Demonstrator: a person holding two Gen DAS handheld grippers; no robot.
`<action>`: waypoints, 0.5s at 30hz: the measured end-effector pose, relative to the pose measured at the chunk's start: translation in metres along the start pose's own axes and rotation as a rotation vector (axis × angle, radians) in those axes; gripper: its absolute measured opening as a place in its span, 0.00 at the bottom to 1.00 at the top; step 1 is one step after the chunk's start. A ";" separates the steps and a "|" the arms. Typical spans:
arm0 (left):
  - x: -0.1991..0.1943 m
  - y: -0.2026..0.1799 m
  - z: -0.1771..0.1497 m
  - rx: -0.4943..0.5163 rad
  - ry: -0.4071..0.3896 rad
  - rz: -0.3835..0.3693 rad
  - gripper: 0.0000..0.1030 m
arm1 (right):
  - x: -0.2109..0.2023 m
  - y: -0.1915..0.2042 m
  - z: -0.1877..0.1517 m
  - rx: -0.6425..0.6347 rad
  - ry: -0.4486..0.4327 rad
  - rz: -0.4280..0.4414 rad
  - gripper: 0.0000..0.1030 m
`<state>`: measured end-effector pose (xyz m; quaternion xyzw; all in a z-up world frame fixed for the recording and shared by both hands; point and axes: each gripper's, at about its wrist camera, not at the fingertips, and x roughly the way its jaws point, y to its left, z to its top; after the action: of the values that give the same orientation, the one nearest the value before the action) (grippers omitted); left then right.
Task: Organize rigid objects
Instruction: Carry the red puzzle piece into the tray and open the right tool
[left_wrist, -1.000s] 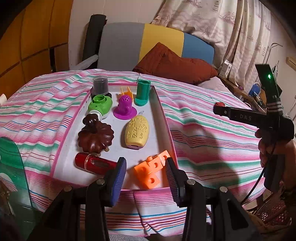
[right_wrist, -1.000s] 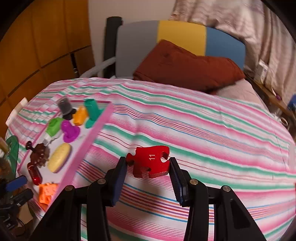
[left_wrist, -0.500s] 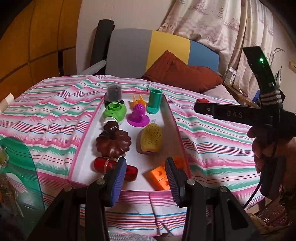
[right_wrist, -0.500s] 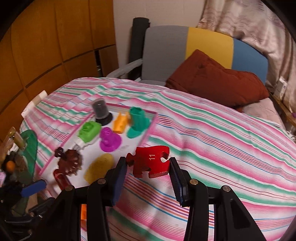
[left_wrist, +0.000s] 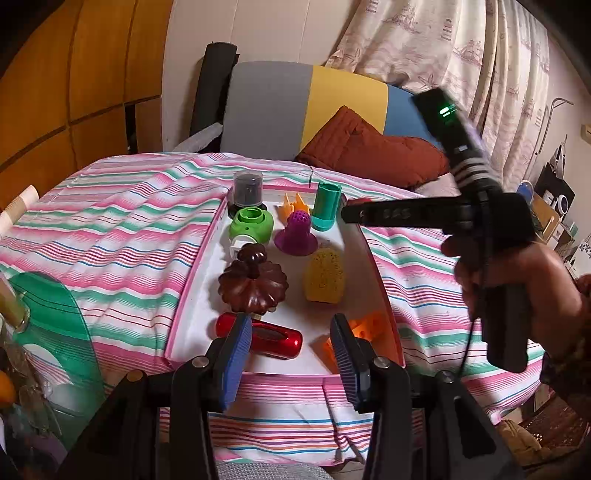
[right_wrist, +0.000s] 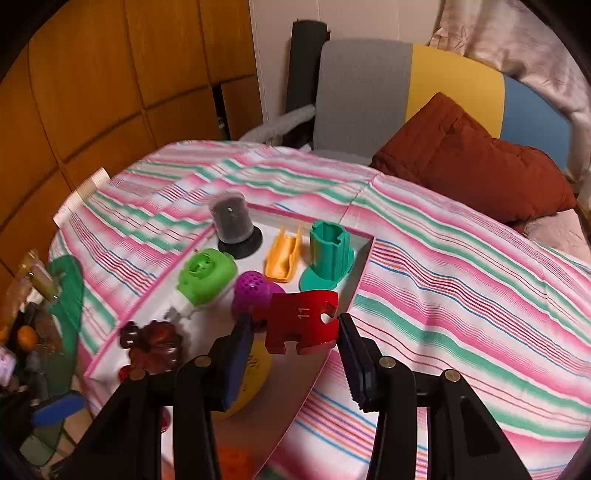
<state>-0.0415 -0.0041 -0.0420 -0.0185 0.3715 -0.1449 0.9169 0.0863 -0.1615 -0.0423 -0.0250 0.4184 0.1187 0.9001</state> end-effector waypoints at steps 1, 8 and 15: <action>0.000 0.000 0.000 0.002 0.001 0.002 0.43 | 0.005 -0.001 0.001 -0.001 0.010 0.002 0.45; -0.001 -0.001 0.004 0.027 0.007 0.073 0.43 | 0.029 -0.001 0.006 -0.040 0.045 -0.001 0.45; -0.002 -0.005 0.007 0.054 0.010 0.144 0.44 | 0.034 -0.005 0.005 -0.033 0.049 -0.019 0.52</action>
<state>-0.0386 -0.0087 -0.0349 0.0338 0.3726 -0.0886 0.9231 0.1120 -0.1594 -0.0652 -0.0465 0.4382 0.1165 0.8901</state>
